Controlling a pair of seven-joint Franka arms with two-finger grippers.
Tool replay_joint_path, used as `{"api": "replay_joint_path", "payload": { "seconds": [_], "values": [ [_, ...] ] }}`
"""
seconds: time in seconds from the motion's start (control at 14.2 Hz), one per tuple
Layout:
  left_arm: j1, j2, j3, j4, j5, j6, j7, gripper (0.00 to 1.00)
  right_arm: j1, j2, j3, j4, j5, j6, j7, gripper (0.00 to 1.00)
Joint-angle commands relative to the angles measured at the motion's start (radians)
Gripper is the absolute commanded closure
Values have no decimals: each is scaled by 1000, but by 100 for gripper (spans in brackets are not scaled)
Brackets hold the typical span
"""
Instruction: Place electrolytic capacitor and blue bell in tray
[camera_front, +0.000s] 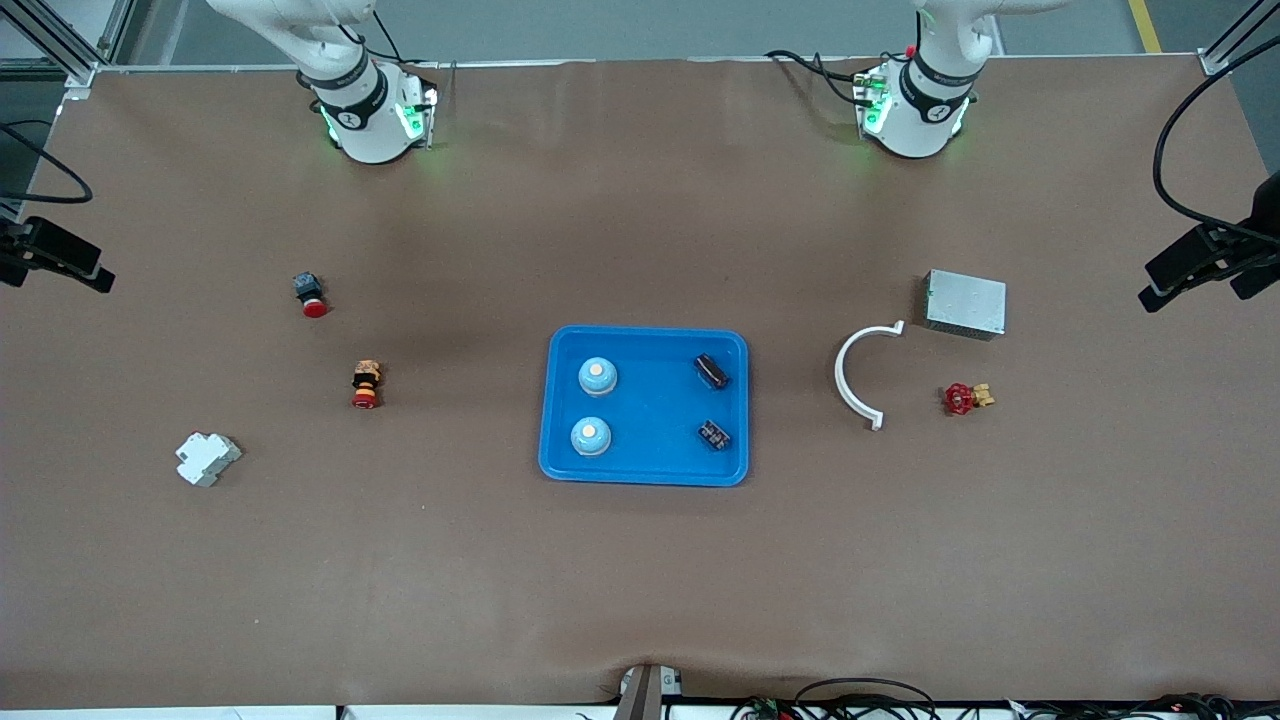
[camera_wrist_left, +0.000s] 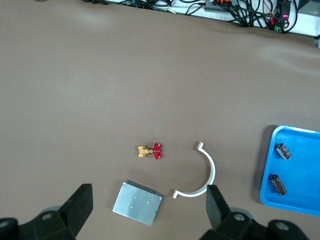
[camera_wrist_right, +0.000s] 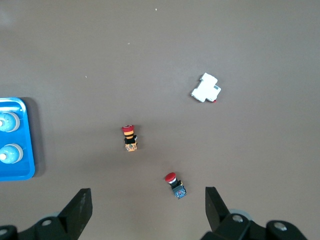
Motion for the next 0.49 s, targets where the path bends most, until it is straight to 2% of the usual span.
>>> {"api": "replay_joint_path", "payload": {
  "seconds": [0.0,0.42],
  "values": [
    [14,-1,-11,7,-6,-37,21,0,-22,-20,14,-7,-1,-19,9,0],
    [9,13,-13,13,-6,-63,6,0,-22,-24,13,-3,-4,-41,5,0]
  ]
}}
